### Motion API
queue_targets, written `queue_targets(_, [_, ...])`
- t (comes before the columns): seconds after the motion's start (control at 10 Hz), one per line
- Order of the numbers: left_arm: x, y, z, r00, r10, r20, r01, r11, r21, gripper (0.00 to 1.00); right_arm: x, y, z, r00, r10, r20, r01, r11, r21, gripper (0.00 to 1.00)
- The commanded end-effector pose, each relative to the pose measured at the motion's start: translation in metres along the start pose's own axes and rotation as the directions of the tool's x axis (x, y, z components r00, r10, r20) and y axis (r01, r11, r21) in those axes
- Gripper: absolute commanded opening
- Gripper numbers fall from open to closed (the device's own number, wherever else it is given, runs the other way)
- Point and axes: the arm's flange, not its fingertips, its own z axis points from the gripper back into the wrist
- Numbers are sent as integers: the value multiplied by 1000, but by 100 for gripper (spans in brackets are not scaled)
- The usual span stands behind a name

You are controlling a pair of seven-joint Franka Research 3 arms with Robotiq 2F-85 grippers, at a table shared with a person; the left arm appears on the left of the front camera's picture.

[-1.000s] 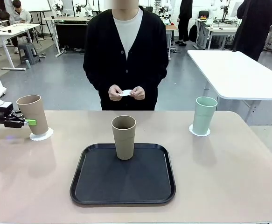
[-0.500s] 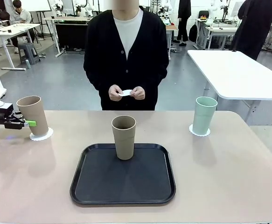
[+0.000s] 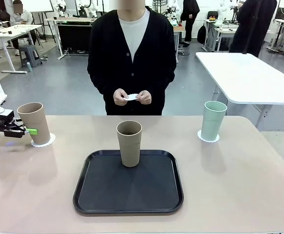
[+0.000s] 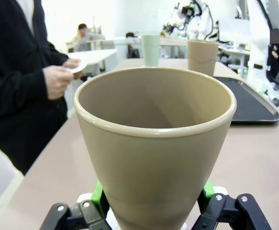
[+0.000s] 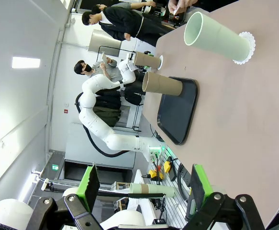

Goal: Place coasters on the table and set cups on them.
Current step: Take one Reusable plastic cup from the Flat Tray and place it on a coaster set by the human.

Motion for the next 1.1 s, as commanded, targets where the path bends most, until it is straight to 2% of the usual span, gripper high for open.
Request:
queue_targets(0.0, [-3, -3, 1, 1000, -27, 5, 28, 1000, -14, 85, 0, 2, 0, 1000, -1, -2, 1, 1000, -3, 100])
queue_targets(0.2, [-5, -3, -1, 1000, -24, 4, 24, 999, -27, 85, 0, 2, 0, 1000, -1, -2, 1, 1000, -3, 100])
queue_targets(0.3, [-5, -4, -1, 1000, -22, 1, 22, 999, -33, 100, 0, 2, 0, 1000, -1, -2, 1, 1000, -3, 100])
queue_targets(1.0, [-5, 0, 4, 1000, -23, -10, 23, 998, -54, 100, 0, 2, 0, 1000, -1, -2, 1, 1000, -3, 100])
